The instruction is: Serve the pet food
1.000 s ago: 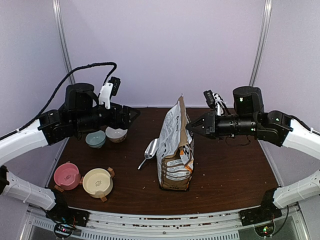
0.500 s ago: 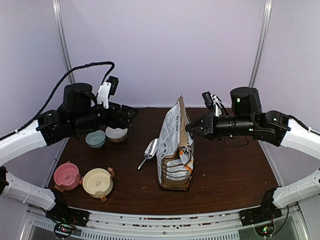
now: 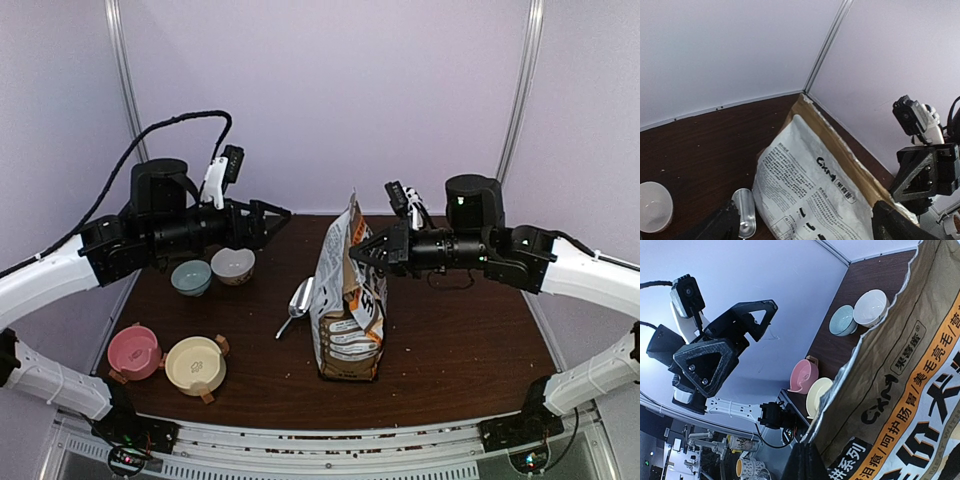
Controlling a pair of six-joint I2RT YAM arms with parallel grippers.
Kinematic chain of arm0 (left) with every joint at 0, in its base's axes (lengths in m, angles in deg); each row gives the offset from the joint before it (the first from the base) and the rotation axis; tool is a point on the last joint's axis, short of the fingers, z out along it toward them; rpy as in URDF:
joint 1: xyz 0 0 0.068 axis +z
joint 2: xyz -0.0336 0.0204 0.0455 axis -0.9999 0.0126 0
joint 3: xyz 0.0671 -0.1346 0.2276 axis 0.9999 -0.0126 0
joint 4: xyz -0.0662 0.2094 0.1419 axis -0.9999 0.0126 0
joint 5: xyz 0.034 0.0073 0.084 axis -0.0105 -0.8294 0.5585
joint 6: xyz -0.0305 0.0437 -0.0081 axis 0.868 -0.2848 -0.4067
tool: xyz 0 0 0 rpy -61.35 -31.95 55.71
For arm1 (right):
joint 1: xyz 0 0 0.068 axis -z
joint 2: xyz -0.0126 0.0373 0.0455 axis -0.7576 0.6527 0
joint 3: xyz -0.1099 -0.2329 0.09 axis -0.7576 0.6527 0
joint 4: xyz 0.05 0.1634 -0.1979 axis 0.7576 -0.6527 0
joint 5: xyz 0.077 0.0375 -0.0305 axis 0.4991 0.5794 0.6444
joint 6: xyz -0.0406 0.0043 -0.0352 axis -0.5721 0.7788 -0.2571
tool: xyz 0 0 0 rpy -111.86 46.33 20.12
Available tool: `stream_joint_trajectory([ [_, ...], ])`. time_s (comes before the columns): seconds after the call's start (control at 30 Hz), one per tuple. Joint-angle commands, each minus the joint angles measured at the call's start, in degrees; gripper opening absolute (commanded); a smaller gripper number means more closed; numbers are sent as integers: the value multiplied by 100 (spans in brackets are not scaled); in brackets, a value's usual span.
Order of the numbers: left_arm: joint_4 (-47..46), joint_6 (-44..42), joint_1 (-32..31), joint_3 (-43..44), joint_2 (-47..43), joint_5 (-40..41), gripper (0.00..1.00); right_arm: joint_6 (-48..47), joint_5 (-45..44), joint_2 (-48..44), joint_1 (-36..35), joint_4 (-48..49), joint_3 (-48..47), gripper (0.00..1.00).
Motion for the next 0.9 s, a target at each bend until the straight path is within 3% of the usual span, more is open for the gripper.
stream_joint_trajectory([
  [0.0, -942, 653, -19, 179, 383, -1113, 94, 201, 227, 95, -66, 752, 199, 0],
  [0.17, -1137, 949, -97, 279, 718, -1675, 94, 342, 418, 158, -175, 1426, 449, 0],
  [0.47, -642, 975, -229, 573, 1092, -2033, 89, 245, 164, 82, -316, 1419, 668, 0],
  [0.87, -156, 971, -339, 1063, 1717, -2119, 67, 114, -2, -30, -406, 1240, 711, 0],
])
